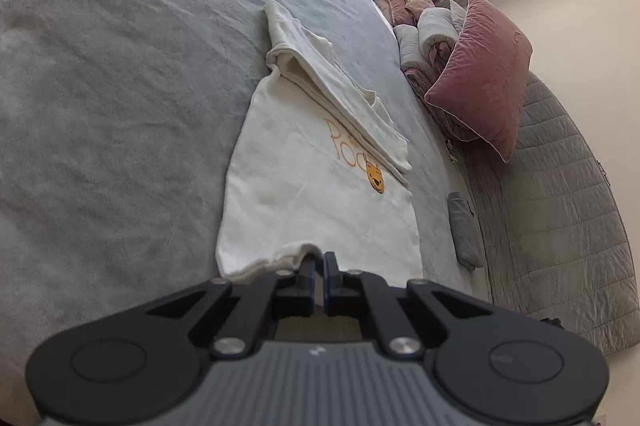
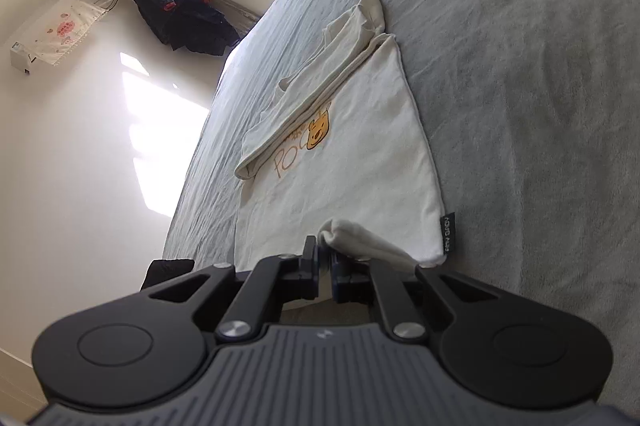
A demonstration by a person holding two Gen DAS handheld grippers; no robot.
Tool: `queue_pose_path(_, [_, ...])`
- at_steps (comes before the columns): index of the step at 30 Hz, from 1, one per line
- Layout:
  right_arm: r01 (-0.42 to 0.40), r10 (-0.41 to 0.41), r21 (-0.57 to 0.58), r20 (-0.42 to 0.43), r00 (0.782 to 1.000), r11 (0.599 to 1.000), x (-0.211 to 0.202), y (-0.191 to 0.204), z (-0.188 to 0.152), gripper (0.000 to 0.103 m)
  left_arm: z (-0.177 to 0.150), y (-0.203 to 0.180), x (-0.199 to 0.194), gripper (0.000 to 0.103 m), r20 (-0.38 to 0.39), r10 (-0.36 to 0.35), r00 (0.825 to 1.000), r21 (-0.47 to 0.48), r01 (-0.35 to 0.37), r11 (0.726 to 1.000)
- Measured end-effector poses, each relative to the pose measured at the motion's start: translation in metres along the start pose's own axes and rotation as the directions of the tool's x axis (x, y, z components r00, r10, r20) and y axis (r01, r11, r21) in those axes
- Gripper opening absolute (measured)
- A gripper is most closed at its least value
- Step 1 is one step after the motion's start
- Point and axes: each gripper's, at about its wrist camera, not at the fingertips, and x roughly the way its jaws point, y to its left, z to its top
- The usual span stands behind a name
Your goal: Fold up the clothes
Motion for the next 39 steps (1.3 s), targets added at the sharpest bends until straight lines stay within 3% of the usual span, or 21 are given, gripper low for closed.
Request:
queue_pose_path(5, [0.043,-0.042,-0.035,0.011,0.999,0.998,0.033,0.008,0.028,0.008,0.034,-0.008,0.032,0.003,-0.062,0.122,0.991,0.033,-0.12,0.992])
queue_pose_path(11, [0.141,-0.142,-0.027,-0.013,0.99,0.99,0.071,-0.002,0.045,0.008,0.051,-0.004,0.068,0.004,-0.089,0.25,0.964,0.062,-0.245,0.968])
queue_pose_path(14, [0.175,-0.175,-0.026,-0.021,0.984,0.984,0.084,-0.008,0.046,0.008,0.055,0.002,0.071,0.005,-0.056,0.239,0.969,0.033,-0.237,0.971])
queue_pose_path(19, [0.137,-0.136,0.027,-0.012,0.991,0.99,0.078,-0.019,0.046,0.01,0.054,0.003,0.061,0.007,0.004,0.231,0.973,0.03,-0.231,0.972])
queue_pose_path(22, [0.138,-0.138,0.012,0.019,0.99,0.99,0.063,-0.018,0.045,0.031,0.05,-0.006,0.047,0.029,0.084,0.245,0.966,0.115,-0.254,0.96])
queue_pose_path(23, [0.137,-0.137,-0.009,0.037,0.99,0.99,0.057,-0.016,0.045,0.046,0.048,-0.009,0.042,0.036,0.11,0.251,0.962,0.144,-0.265,0.953])
queue_pose_path(24, [0.136,-0.134,-0.03,0.054,0.989,0.99,0.051,-0.015,0.045,0.052,0.047,-0.011,0.038,0.039,0.129,0.261,0.957,0.169,-0.281,0.945])
queue_pose_path(28, [0.197,-0.185,-0.122,0.103,0.977,0.973,0.035,-0.009,0.042,0.053,0.043,-0.014,0.03,0.04,0.153,0.279,0.948,0.237,-0.309,0.921])
queue_pose_path(34, [0.288,-0.259,-0.247,0.142,0.955,0.925,0.033,-0.002,0.037,0.053,0.034,-0.007,0.033,0.04,0.138,0.285,0.948,0.252,-0.312,0.916])
queue_pose_path(37, [0.315,-0.277,-0.296,0.162,0.947,0.902,0.046,0.002,0.035,0.053,0.029,-0.008,0.037,0.038,0.148,0.276,0.95,0.254,-0.307,0.917])
queue_pose_path(39, [0.334,-0.287,-0.334,0.181,0.941,0.881,0.056,0.006,0.035,0.053,0.025,-0.009,0.04,0.029,0.158,0.266,0.951,0.259,-0.3,0.918])
